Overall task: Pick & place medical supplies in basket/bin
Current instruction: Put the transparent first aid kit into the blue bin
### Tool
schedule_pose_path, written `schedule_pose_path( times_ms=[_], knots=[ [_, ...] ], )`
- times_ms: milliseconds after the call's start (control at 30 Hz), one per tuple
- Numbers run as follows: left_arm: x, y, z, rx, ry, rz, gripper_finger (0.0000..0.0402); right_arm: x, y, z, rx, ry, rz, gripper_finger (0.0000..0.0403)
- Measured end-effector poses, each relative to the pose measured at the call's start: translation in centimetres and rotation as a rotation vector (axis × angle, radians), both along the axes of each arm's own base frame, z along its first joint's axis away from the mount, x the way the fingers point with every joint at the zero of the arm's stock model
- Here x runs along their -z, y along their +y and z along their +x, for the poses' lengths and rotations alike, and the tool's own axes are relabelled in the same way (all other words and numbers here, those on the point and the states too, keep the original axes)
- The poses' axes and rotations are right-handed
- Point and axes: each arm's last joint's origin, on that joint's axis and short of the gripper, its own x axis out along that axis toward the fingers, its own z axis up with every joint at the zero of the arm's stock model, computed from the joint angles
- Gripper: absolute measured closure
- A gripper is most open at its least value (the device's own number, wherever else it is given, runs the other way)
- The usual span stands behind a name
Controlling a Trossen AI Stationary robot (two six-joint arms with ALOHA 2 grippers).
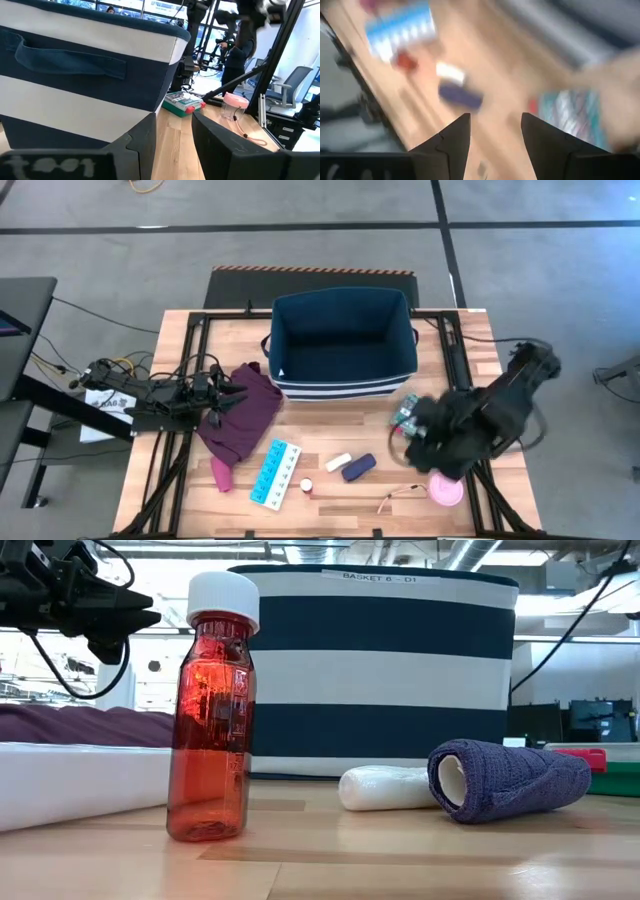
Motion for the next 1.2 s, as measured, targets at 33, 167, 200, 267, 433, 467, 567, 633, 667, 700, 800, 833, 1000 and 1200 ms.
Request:
schedule_pose_path(
  times_ms=[33, 167, 200, 267, 433, 467, 567, 633, 667, 700, 800, 833, 1000, 1200],
  knots=[
    [0.0, 0.0, 0.0, 0.0, 0.0, 0.002, 0.0287, 0.9, 0.6, 0.4, -0.011, 0.037, 0.024, 0.0233],
    [0.0, 0.0, 0.0, 0.0, 0.0, 0.003, 0.0287, 2.4, 2.3, 0.9, -0.018, 0.088, 0.025, 0.0233],
    [0.0, 0.0, 0.0, 0.0, 0.0, 0.0, 0.0287, 2.8, 2.5, 0.9, 0.001, 0.124, 0.012, 0.0233],
    [0.0, 0.0, 0.0, -0.001, -0.003, -0.002, 0.0287, 3.7, 2.9, 1.2, 0.032, 0.158, 0.006, 0.0233],
    [-0.2, 0.0, 0.0, -0.001, -0.019, -0.006, 0.0287, 5.2, 2.4, 1.1, 0.061, 0.219, -0.018, 0.0233],
    [-0.2, 0.0, 0.0, -0.001, -0.018, 0.0, 0.0287, 5.9, 2.2, 1.0, 0.066, 0.256, -0.013, 0.0233],
    [-0.2, 0.0, 0.0, -0.003, -0.016, 0.012, 0.0287, 7.0, 0.9, 0.7, 0.117, 0.309, -0.013, 0.0233],
    [-0.2, 0.0, 0.0, -0.003, -0.015, 0.014, 0.0287, 7.7, -0.1, 0.4, 0.144, 0.331, -0.015, 0.0233],
    [-0.2, 0.0, 0.0, -0.003, -0.015, 0.014, 0.0287, 8.3, -0.5, 0.5, 0.158, 0.34, 0.004, 0.0233],
    [-0.2, 0.0, 0.0, -0.003, -0.015, 0.014, 0.0287, 8.8, -0.8, 0.6, 0.171, 0.347, 0.031, 0.0233],
    [-0.1, 0.0, 0.0, -0.002, -0.01, 0.016, 0.0287, 10.2, -1.5, 1.2, 0.184, 0.346, 0.119, 0.0233],
    [-0.1, 0.0, 0.0, -0.002, -0.008, 0.016, 0.0287, 10.8, -1.7, 1.4, 0.179, 0.356, 0.135, 0.0233],
    [-0.1, 0.0, 0.0, -0.002, -0.008, 0.018, 0.0287, 13.4, -3.2, 1.9, 0.205, 0.447, 0.127, 0.0233],
    [0.1, 0.0, 0.0, -0.002, 0.013, 0.024, 0.0287, 15.3, -4.3, 3.2, 0.179, 0.467, 0.108, 0.0233]
  ],
)
